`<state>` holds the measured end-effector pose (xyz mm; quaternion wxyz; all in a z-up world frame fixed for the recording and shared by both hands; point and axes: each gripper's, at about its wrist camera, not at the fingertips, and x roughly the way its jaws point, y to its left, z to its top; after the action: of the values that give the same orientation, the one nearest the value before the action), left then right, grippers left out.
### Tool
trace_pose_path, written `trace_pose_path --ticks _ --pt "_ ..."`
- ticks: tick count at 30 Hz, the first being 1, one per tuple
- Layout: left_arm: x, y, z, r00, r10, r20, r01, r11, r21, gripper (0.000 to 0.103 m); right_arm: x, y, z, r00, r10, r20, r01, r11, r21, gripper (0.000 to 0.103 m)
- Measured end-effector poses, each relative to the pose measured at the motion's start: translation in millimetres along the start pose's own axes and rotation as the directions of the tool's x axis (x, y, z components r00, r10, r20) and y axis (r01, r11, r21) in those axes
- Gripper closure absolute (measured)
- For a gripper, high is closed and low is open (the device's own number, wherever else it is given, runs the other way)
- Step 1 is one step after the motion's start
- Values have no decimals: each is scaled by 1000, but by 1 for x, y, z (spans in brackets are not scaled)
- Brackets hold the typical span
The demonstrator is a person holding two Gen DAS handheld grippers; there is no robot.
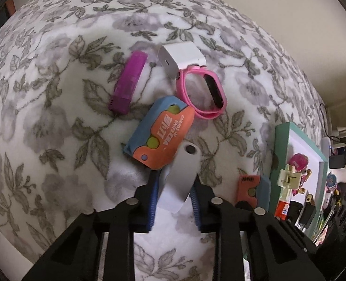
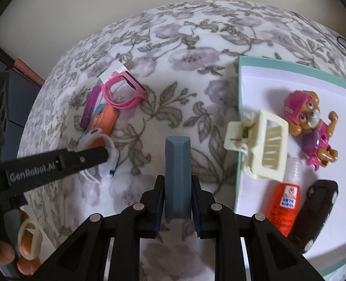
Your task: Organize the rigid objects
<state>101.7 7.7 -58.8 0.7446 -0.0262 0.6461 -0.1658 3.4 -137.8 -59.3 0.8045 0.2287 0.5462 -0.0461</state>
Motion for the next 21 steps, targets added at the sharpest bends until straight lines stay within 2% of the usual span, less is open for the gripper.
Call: trace_pose_path --ticks 2,10,16,21 --pt "-4 0 0 1000 -22 13 22 1000 -1 84 -5 -2 -2 1000 6 7 -6 1000 6 81" --pt "-29 -9 4 992 -89 90 88 996 17 84 -26 -13 -3 997 56 57 -59 997 53 81" --pt "-55 -18 6 979 -132 158 128 991 34 84 -51 -16 6 984 110 142 -124 988 93 81" --pt "-70 -31 3 968 -162 192 154 987 55 84 -68 -30 9 982 72 175 -99 984 149 81"
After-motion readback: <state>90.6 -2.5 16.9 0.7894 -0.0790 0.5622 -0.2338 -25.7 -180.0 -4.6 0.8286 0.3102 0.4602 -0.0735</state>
